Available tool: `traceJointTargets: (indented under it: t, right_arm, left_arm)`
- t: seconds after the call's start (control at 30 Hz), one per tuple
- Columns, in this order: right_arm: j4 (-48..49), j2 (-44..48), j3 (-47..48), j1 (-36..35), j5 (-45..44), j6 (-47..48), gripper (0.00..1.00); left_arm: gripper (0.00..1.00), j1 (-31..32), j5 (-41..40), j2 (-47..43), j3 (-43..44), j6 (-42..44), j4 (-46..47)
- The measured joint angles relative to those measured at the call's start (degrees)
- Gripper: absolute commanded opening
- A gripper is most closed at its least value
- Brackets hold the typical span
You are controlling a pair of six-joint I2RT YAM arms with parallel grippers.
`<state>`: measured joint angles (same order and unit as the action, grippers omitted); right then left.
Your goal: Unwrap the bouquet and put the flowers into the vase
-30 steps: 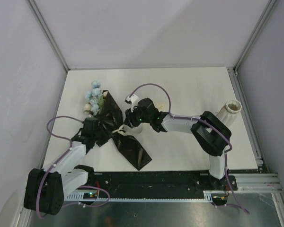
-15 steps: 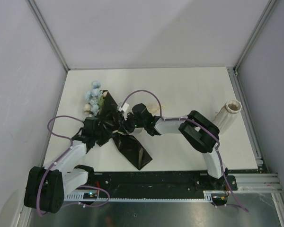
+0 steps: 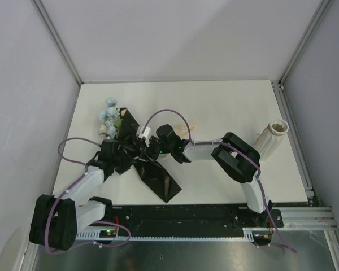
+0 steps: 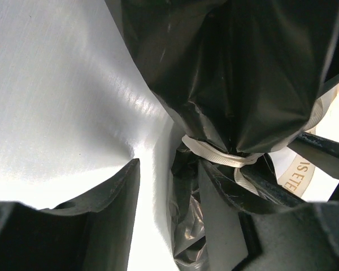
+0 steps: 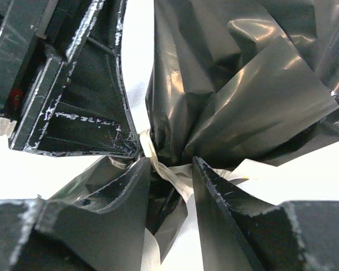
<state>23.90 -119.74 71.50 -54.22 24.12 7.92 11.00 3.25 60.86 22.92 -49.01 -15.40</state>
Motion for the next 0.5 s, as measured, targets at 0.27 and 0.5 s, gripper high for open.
traceJointTargets:
  t: [0.27,0.5]
  right_arm:
    - [-0.33,0.00,0.00,-0.13,0.87,2.82,0.45]
    - [-0.83,-0.04,0.00,-0.61,-1.01,3.74,0.37]
  left_arm:
    - [0.50,0.00,-0.02,0.42,0.04,0.00,0.15]
    - [0.50,0.00,-0.02,0.72,0.15,-0.02,0.24]
